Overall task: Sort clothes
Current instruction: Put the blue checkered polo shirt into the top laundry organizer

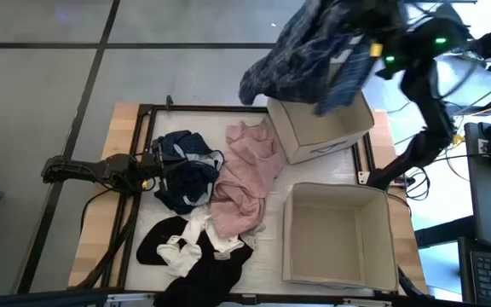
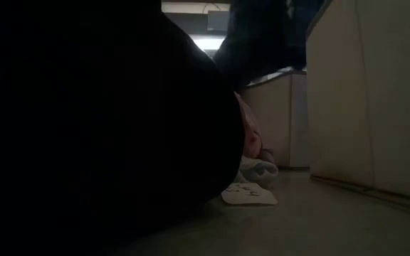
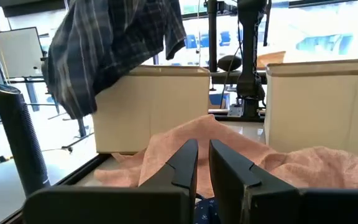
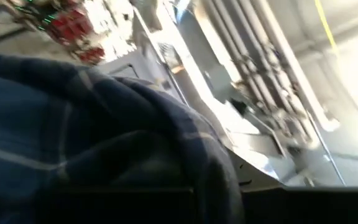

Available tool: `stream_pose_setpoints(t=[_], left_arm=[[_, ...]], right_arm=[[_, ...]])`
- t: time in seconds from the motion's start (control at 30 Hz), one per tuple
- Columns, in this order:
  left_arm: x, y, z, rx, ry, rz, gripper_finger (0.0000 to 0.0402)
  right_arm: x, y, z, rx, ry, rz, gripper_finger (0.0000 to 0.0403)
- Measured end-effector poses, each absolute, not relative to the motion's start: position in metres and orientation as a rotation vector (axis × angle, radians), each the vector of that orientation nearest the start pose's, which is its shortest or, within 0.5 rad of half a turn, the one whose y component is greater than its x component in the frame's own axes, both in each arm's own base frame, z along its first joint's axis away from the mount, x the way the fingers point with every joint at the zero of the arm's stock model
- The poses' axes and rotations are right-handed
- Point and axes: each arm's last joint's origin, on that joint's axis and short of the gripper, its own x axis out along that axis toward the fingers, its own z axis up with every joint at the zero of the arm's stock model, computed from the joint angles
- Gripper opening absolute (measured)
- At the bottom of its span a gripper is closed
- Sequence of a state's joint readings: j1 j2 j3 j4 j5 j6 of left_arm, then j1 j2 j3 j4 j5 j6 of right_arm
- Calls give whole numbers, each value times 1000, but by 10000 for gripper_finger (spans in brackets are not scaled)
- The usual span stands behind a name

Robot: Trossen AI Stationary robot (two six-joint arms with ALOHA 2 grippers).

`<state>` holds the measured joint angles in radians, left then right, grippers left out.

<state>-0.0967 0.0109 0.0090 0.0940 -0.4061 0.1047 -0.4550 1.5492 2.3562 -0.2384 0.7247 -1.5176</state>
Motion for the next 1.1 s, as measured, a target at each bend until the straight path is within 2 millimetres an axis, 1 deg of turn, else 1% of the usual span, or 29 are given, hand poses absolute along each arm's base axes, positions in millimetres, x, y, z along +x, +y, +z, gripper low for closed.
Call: stream_pose_setpoints(t=[0.1,0.2,0.33,0.47,0.53,0.67,0.73,0.83,1.0,1.1], left_arm=[[96,2,175,80,-73,319,31],[95,3,175,82,-76,340,31],[95,3,177,102,-92,345,31],[95,3,180,113,-115,348,31],[95,3,181,112,-134,349,31],[94,3,182,110,-140,350,31],[94,3,182,110,-141,350,31],[94,3,182,109,-141,350,31],[94,3,182,110,-140,350,31],[94,3,182,110,-139,350,31]], right_arm=[[166,-112,636,-1142,455,-1418,16],[159,-120,625,-1088,610,-1405,16],[159,-142,600,-993,733,-1286,16],[162,-170,574,-857,746,-1182,17],[167,-184,560,-797,739,-1125,17],[181,-204,528,-723,795,-1032,17],[187,-211,507,-700,891,-1005,17],[195,-219,470,-641,1045,-915,17],[200,-222,412,-487,1235,-732,17],[201,-221,384,-394,1299,-637,17]])
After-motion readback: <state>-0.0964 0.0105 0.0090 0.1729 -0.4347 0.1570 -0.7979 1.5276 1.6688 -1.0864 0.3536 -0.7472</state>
